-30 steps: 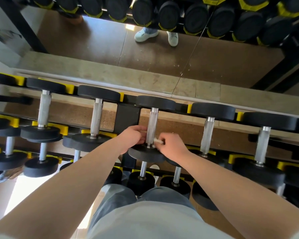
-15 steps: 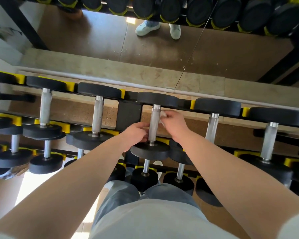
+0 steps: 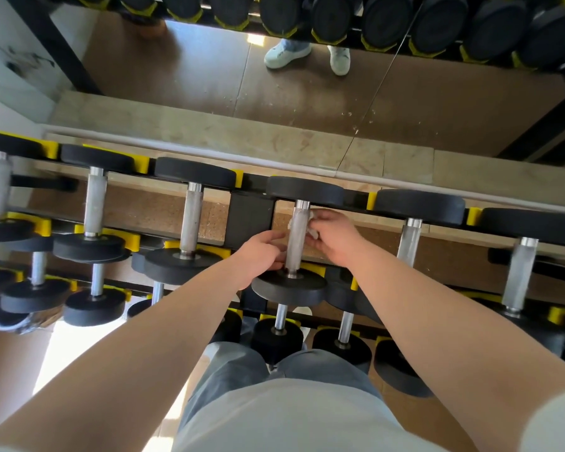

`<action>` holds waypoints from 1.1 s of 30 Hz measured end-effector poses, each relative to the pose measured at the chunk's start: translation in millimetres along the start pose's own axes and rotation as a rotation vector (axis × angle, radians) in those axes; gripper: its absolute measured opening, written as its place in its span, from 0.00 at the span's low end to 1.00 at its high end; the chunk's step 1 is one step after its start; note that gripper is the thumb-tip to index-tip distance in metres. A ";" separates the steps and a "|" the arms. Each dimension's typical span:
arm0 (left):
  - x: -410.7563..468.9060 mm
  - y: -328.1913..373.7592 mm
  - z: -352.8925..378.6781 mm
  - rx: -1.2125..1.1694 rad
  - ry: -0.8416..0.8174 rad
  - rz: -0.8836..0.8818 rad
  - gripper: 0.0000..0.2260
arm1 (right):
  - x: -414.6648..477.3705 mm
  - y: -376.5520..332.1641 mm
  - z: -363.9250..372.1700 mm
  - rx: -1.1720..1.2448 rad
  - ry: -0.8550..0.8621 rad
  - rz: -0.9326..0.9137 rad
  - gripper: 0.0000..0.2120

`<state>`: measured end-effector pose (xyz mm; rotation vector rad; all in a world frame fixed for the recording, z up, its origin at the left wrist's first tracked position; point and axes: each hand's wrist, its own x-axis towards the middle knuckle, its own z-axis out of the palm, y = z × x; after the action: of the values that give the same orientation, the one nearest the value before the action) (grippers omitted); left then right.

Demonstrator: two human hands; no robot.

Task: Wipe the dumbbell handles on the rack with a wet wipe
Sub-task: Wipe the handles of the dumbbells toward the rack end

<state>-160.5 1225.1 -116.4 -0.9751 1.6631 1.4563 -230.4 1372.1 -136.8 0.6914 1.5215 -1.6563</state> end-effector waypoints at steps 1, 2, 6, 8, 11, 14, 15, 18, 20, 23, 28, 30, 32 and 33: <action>0.6 -0.8 -0.8 -0.007 0.003 0.000 0.27 | -1.5 3.9 -3.4 -0.158 -0.022 0.007 0.13; 0.9 0.0 -0.1 -0.014 -0.005 0.002 0.26 | -2.2 9.0 -8.2 -0.351 -0.052 0.026 0.13; 0.1 6.9 1.5 -0.016 -0.031 -0.015 0.20 | -16.2 15.9 -14.2 -0.992 -0.218 0.082 0.12; -2.3 13.0 2.8 -0.058 -0.029 -0.058 0.17 | -21.7 9.6 -10.7 -0.909 -0.208 0.118 0.11; -1.0 12.8 0.7 -0.058 -0.047 -0.050 0.19 | -16.9 -0.7 -7.0 -0.282 -0.103 0.156 0.10; 1.6 10.0 -2.3 -0.088 -0.026 -0.025 0.20 | -5.5 -8.9 -4.8 0.028 -0.014 0.006 0.10; 2.2 10.5 -2.7 -0.106 -0.022 -0.021 0.20 | -4.6 -8.4 -3.2 0.000 -0.018 -0.031 0.11; 1.4 12.8 -4.4 -0.142 -0.057 -0.009 0.17 | -5.2 2.1 -4.8 -0.260 -0.055 -0.014 0.11; 0.5 13.8 -5.2 -0.138 -0.091 -0.019 0.15 | -11.7 10.6 -10.2 -0.607 -0.113 0.038 0.10; 4.2 12.6 -3.5 -0.110 -0.112 -0.047 0.16 | -21.4 17.4 -13.2 -1.062 -0.159 -0.013 0.07; 6.8 12.8 -2.5 -0.142 -0.084 -0.063 0.14 | -21.2 3.7 -4.4 -0.067 0.047 0.045 0.09; 6.5 13.6 -2.0 -0.153 -0.068 -0.057 0.13 | -17.3 -5.7 -1.0 0.061 0.085 -0.061 0.09; 5.3 15.4 -0.4 -0.168 -0.060 -0.044 0.13 | -18.4 -6.0 -0.9 -0.112 0.137 -0.155 0.08; 4.9 16.0 0.3 -0.181 -0.061 -0.038 0.13 | -22.4 -2.0 -2.1 -0.273 0.156 -0.196 0.08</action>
<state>-176.9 1226.3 -113.4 -1.0438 1.4814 1.6157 -219.8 1378.1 -117.7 0.5474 1.9367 -1.5202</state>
